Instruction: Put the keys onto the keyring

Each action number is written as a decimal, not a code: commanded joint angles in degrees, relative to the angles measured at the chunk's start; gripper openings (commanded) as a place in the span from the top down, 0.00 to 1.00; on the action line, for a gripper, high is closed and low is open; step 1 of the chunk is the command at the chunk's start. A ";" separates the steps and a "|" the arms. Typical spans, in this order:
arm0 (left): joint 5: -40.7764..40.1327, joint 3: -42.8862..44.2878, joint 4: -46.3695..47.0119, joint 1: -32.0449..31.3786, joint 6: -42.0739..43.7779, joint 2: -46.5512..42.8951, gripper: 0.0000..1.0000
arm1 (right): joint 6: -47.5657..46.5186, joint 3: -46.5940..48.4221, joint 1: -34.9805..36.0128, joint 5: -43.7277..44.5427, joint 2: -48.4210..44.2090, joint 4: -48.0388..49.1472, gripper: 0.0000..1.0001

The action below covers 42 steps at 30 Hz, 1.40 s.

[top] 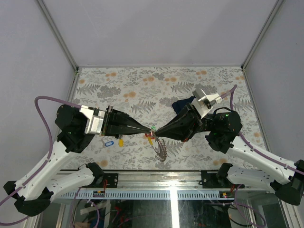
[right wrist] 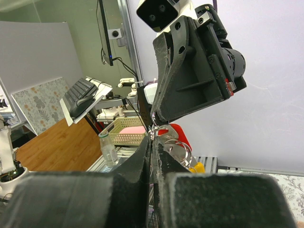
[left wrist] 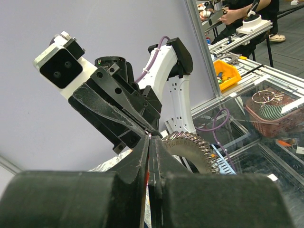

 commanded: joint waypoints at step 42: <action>0.52 0.34 2.66 -1.05 0.40 0.55 1.00 | -2.93 0.48 0.42 8.47 -3.28 -1.03 1.00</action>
